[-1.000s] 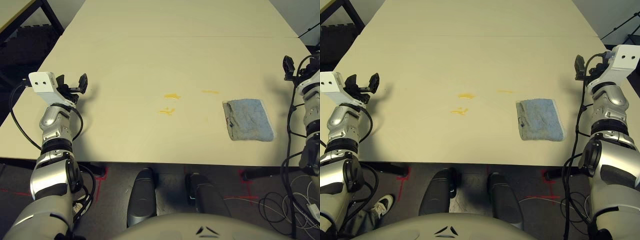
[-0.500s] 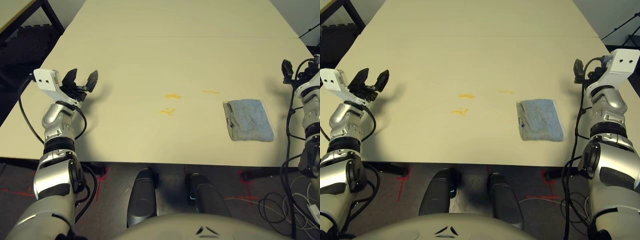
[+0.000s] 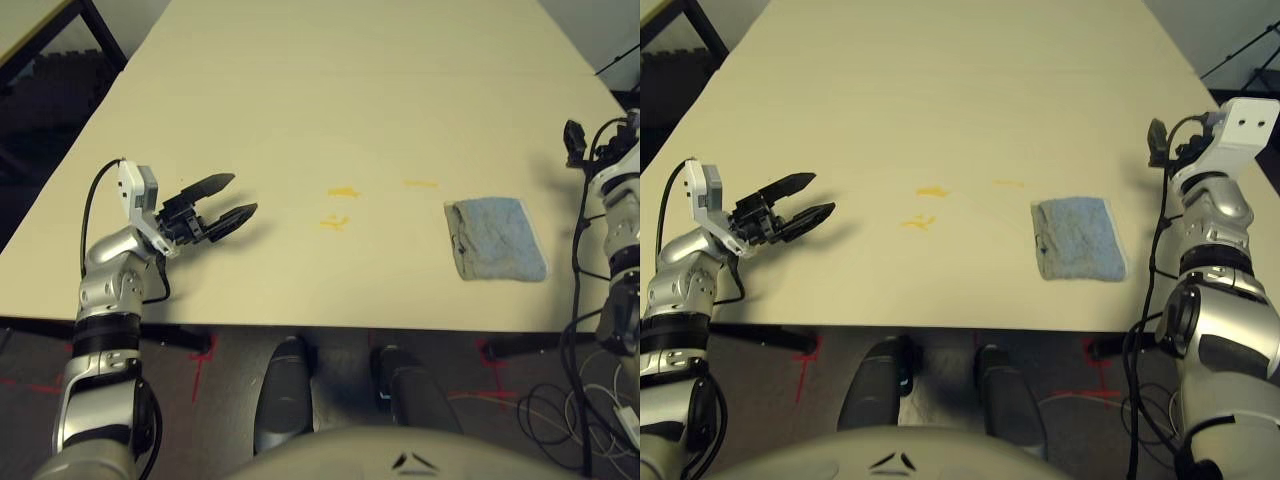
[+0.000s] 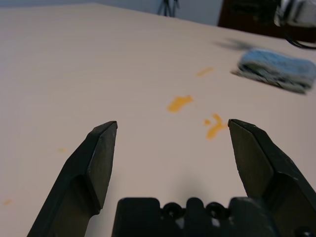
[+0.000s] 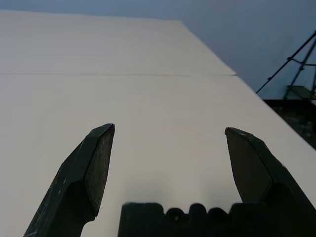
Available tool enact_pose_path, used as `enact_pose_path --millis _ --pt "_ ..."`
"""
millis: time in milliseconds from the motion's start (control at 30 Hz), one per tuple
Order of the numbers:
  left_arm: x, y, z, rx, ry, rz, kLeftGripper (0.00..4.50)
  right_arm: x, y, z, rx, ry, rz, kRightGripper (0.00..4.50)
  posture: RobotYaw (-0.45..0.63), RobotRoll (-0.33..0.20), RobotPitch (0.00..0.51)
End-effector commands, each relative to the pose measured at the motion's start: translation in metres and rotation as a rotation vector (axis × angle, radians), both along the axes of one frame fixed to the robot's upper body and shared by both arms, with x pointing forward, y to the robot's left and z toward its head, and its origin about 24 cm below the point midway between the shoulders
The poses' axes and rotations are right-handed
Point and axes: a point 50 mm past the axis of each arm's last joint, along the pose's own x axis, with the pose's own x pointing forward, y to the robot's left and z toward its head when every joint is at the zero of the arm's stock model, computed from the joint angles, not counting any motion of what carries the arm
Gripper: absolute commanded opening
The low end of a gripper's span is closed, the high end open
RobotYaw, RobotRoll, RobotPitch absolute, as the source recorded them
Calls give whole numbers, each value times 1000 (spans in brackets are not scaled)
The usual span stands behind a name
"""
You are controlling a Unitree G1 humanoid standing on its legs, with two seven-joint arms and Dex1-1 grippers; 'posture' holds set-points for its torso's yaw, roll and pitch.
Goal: Wipe the water off the table with a rag.
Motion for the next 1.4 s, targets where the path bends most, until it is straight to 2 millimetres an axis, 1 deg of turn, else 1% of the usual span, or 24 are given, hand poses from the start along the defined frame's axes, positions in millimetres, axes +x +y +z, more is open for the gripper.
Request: enact_pose_path --millis 33,167,267,300,433,533,667,833,1000,1267,1400 --pt "-1 -4 0 59 -21 -50 4500 -3 -2 -2 49 67 117 4467 224 0 145" --pt "1 -5 -2 66 -34 -61 4500 -10 -7 1 69 189 279 4467 224 0 145" --pt "2 -6 -5 65 -40 -60 4500 -18 -14 7 92 257 352 4467 224 0 145" --pt "2 -7 -7 66 -44 -62 4500 -22 -17 10 100 282 381 4467 197 0 151" --pt "4 -8 -10 68 -51 -65 4500 -39 -26 17 154 360 478 4467 190 0 152" --pt "4 -9 -12 66 -52 -66 4500 -53 -30 15 172 433 524 4467 181 0 155" --pt "5 -9 -15 65 -52 -68 4500 -68 -28 10 200 515 589 4467 181 0 155" --pt "7 -10 -18 67 -52 -75 4500 -83 -17 -2 240 584 668 4467 164 0 155" --pt "9 -11 -18 67 -55 -77 4500 -89 -4 -11 258 621 715 4467 161 0 154" --pt "10 -12 -20 65 -57 -79 4500 -89 21 -29 278 666 784 4467 161 0 151" --pt "10 -12 -20 66 -59 -79 4500 -87 37 -38 280 692 828 4467 168 0 150"
